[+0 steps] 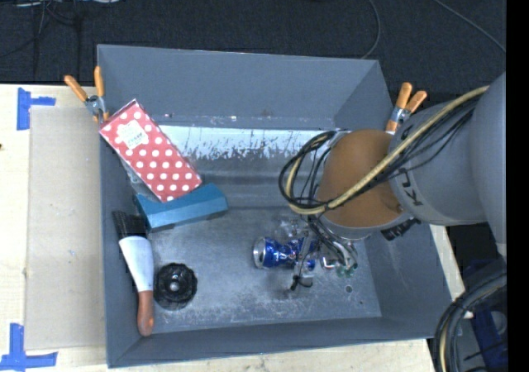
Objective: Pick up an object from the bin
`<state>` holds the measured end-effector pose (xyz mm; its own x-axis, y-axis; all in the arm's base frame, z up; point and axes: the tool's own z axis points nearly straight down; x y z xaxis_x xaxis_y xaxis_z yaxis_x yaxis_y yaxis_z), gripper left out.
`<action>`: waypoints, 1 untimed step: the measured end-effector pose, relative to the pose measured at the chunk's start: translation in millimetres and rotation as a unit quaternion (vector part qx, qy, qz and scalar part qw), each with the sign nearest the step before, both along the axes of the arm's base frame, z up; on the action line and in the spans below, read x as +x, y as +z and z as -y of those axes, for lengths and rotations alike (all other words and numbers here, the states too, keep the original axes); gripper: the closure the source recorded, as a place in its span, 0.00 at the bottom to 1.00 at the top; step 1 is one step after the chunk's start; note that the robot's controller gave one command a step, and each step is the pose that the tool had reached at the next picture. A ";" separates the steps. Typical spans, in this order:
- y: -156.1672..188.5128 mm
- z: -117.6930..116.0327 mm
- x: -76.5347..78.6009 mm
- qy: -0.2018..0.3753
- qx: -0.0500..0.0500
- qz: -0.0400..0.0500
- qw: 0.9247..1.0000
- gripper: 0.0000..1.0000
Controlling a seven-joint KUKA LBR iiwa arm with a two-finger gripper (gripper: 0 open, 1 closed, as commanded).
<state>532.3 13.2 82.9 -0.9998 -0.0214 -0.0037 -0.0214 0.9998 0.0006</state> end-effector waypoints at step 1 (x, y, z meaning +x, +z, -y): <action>-9.4 -16.0 -23.2 0.051 0.000 -0.003 0.999 1.00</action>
Offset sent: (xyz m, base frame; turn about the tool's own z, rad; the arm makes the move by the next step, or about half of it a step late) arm 0.0000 0.0000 0.0000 0.0000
